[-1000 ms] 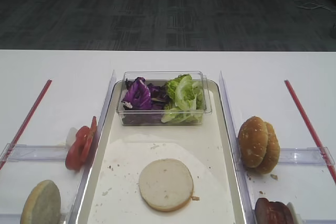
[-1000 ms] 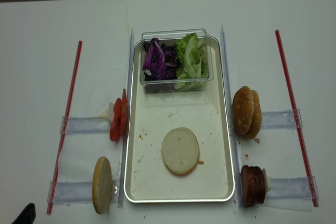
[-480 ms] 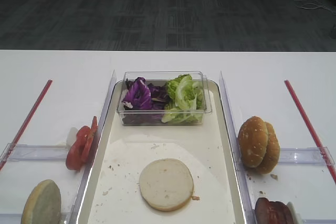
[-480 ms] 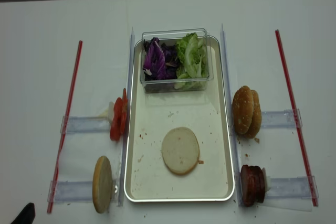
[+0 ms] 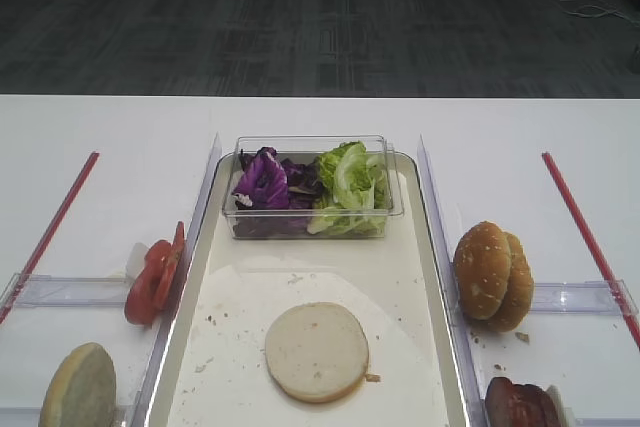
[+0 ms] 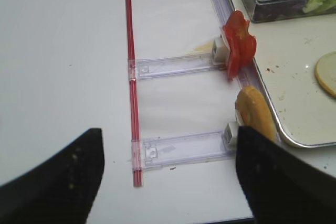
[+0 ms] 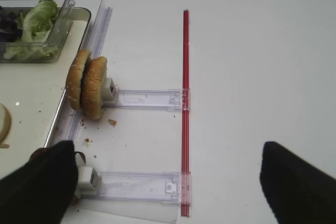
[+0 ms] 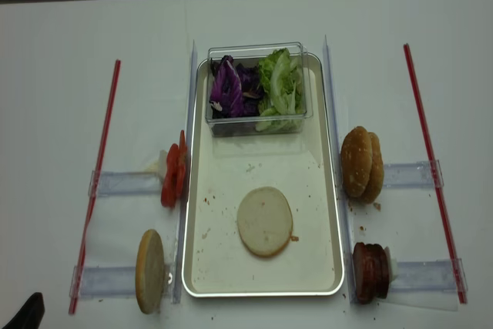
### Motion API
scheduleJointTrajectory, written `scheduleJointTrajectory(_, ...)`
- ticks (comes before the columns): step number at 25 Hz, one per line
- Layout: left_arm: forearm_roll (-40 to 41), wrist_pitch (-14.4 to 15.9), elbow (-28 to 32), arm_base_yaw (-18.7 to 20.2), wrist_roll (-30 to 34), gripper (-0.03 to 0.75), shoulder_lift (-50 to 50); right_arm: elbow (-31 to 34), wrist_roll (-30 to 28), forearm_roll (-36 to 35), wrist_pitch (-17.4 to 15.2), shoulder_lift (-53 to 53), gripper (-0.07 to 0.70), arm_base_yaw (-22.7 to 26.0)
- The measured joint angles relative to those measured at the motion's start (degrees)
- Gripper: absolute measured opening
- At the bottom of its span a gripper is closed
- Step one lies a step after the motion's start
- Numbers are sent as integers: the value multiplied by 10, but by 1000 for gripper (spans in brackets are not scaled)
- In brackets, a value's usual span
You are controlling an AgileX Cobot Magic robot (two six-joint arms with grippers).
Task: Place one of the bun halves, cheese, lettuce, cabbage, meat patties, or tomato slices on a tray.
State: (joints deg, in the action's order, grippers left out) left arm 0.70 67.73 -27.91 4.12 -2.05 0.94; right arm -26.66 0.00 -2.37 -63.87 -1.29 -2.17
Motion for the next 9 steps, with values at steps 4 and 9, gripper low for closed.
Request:
scheduleJointTrajectory(4,0,0,0,-1,0,519,0,0,0,0,0,0,692,0)
scheduleJointTrajectory(9,0,0,0,-1,0,519,0,0,0,0,0,0,692,0)
